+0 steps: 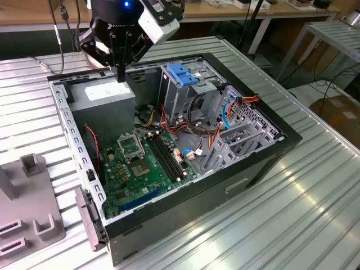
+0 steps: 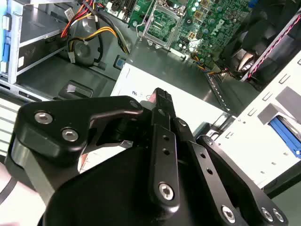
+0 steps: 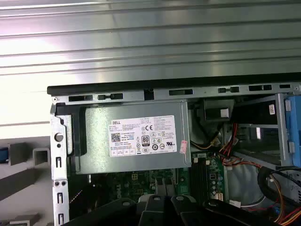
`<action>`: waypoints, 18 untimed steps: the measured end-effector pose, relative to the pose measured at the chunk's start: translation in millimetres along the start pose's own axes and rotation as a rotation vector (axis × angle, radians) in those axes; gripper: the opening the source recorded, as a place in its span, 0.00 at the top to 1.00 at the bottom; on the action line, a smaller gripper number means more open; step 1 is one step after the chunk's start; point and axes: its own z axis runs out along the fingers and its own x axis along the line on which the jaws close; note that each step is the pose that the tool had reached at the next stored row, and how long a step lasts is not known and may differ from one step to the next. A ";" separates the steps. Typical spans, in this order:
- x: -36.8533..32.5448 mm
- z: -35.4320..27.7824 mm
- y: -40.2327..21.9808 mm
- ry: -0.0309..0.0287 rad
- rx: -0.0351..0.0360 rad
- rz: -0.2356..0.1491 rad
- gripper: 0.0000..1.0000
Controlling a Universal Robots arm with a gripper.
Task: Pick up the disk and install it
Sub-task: 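Reach for the disk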
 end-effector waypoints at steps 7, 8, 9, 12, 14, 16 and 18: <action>1.7 0.0 -0.1 0.0000 -0.0001 0.000 0.90; 2.2 -0.1 -0.2 0.0000 -0.0001 0.000 0.90; 3.0 -0.1 -0.2 0.0000 0.0000 0.000 0.90; 4.5 -0.1 -0.3 0.0000 -0.0001 0.000 0.90; 5.4 -0.2 -0.4 0.0001 0.0000 0.000 0.90; 6.1 -0.2 -0.5 0.0000 0.0000 0.000 0.90; 7.1 -0.2 -0.5 0.0001 0.0000 0.000 0.90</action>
